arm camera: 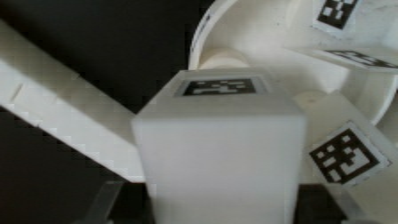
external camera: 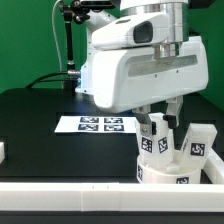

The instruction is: Assemble stool

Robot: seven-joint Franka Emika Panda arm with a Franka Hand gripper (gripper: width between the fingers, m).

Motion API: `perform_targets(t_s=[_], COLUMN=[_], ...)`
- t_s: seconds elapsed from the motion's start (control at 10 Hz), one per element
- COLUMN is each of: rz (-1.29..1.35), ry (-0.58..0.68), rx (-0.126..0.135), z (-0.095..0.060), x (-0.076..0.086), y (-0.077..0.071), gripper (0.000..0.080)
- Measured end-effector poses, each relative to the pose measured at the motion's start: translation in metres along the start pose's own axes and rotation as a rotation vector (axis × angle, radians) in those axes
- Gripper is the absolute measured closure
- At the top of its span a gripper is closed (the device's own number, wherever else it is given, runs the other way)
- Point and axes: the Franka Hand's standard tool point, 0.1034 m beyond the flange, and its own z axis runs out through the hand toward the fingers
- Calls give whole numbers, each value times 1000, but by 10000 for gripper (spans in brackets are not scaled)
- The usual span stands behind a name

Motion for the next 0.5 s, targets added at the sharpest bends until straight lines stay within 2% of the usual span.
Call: perform_targets(t_s=[0.1, 0.5], rz=[125, 349], ry=[1, 14], rx=[5, 11], z=[0, 0], x=[2, 7], y=[-3, -8], gripper=[453, 454])
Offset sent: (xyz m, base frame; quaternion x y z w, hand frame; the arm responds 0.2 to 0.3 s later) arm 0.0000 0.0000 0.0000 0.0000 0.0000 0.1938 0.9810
